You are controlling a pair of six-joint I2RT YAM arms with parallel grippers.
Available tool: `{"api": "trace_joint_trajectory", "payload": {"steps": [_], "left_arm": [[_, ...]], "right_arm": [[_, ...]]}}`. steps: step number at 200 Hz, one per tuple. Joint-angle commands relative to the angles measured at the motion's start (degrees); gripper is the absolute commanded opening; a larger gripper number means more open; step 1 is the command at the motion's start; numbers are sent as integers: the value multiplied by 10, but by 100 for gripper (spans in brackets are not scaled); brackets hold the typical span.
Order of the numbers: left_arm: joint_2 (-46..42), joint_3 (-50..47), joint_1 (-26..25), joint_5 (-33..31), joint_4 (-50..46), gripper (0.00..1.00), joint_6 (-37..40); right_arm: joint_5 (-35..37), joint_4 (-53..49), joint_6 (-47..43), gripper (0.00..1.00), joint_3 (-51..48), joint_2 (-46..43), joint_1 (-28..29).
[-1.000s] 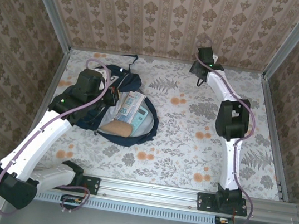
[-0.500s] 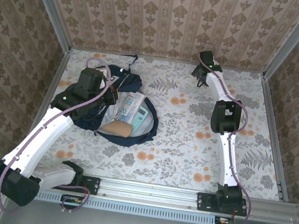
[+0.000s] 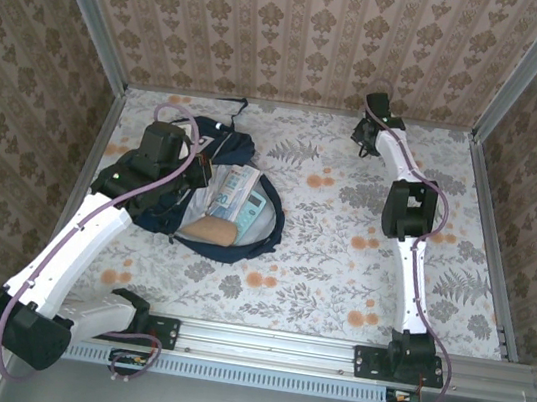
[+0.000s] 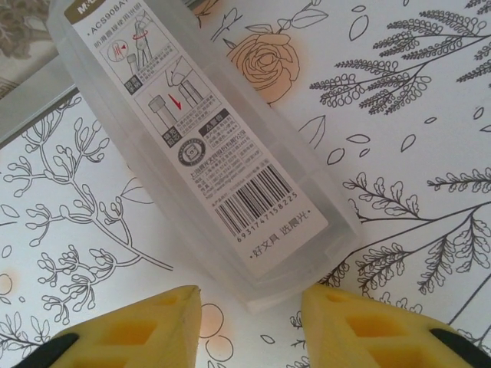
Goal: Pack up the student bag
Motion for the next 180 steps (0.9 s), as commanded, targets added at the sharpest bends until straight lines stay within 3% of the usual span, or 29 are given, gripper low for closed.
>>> {"api": "trace_joint_trajectory", "payload": {"steps": [1,70,95,106,120,138,180], "left_arm": [[-8,12,9,-21,10,0,-9],[-10,5,10,-14,17,0,-5],[-9,4,12,-5,18,0,-3],[-7,5,12,0,18,0,-3],[-7,6,12,6,18,0,-6],[-9,7,12,8,16,0,-10],[-16,14,11,-3,0,0,-14]], "right_arm": [[-20,-10,-20,37,-38,-28,-2],[-25,140,-27,37,-414,-264,24],[-48,222,-33,37,-504,-320,14],[-70,243,-25,38,-510,-324,1],[-122,271,-3,49,-501,-312,-19],[-177,297,23,53,-464,-280,-41],[-213,338,71,59,-360,-195,-71]]}}
